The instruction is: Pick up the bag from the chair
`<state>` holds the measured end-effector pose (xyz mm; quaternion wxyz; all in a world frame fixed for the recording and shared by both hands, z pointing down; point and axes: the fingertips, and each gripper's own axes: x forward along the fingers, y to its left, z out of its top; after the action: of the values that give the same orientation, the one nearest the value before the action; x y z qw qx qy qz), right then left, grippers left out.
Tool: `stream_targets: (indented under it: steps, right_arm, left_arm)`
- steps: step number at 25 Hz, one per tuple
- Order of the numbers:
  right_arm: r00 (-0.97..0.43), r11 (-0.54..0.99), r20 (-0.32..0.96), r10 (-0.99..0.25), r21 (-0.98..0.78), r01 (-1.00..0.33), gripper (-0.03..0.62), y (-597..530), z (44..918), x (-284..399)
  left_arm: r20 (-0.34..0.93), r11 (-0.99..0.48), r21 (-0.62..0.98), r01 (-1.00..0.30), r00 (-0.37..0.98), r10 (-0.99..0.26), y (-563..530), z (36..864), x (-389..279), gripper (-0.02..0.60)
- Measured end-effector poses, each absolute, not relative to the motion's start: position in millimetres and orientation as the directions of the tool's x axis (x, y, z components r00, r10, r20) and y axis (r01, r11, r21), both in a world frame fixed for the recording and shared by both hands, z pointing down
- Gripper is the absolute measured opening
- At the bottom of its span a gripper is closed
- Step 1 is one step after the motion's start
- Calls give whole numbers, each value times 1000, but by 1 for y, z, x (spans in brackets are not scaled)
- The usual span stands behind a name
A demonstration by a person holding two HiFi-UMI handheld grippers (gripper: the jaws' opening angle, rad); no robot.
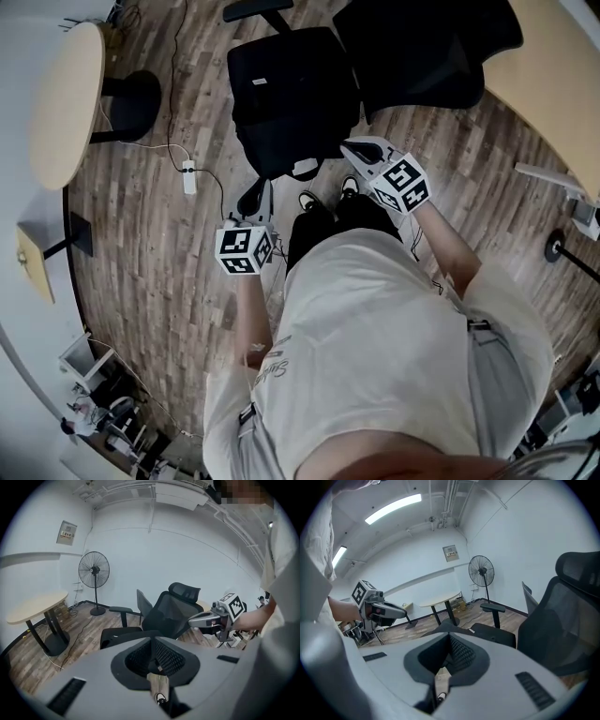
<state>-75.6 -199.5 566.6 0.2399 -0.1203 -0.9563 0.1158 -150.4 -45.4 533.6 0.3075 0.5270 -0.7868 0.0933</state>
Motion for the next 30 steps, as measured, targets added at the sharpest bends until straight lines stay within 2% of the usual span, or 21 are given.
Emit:
stream_targets:
  steps: [8,15,21,24,30]
  right_arm:
    - [-850,960,478,221,-258,105,-3,-190,577,-77]
    - [-844,971,522,121,-239,-8,-3,-182,582,-66]
    - [-821,974,569,56,-213,-81,-3,-182,596,-51]
    - [-808,970,586,51,-223,-101,-3,-179,604,-40]
    - [-796,967,596,101,-248,-64,-5,-176,616,-39]
  left_arm:
    - [562,374,225,-899,-194,-804,-29,550,-168,32]
    - [555,293,228,-928,-123,-823,-9,555,-191,32]
    - [559,193,276,-942,-7,-829,1,575,-193,34]
    - [521,183,371,-910,41,-853,0,573,-190,34]
    - [528,122,338,-933,81,-846,-4,572,-186,34]
